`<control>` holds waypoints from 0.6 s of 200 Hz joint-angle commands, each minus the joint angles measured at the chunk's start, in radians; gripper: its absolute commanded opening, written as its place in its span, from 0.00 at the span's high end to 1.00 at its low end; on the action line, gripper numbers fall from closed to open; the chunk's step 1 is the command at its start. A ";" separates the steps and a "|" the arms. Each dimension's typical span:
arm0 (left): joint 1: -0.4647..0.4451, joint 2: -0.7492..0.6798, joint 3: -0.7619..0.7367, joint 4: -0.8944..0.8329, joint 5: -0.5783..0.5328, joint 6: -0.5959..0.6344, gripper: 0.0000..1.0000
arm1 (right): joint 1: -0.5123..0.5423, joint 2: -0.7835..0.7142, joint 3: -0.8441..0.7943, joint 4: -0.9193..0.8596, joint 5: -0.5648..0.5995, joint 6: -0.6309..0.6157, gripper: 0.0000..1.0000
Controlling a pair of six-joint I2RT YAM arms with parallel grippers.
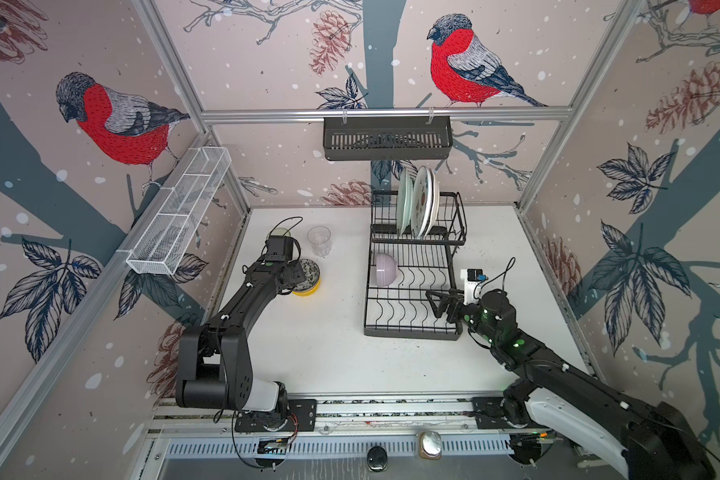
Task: Unload the mixed dishes from the dish rack
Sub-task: 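Lower the patterned bowl into the yellow bowl and open the left gripper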
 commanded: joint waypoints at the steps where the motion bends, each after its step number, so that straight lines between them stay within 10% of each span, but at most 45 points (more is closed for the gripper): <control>1: 0.002 0.003 0.012 0.002 -0.018 0.024 0.06 | -0.006 0.004 0.003 0.014 -0.011 -0.012 0.01; 120: -0.106 -0.151 -0.043 0.141 0.203 -0.044 0.03 | 0.003 0.082 0.081 -0.051 -0.082 -0.017 0.00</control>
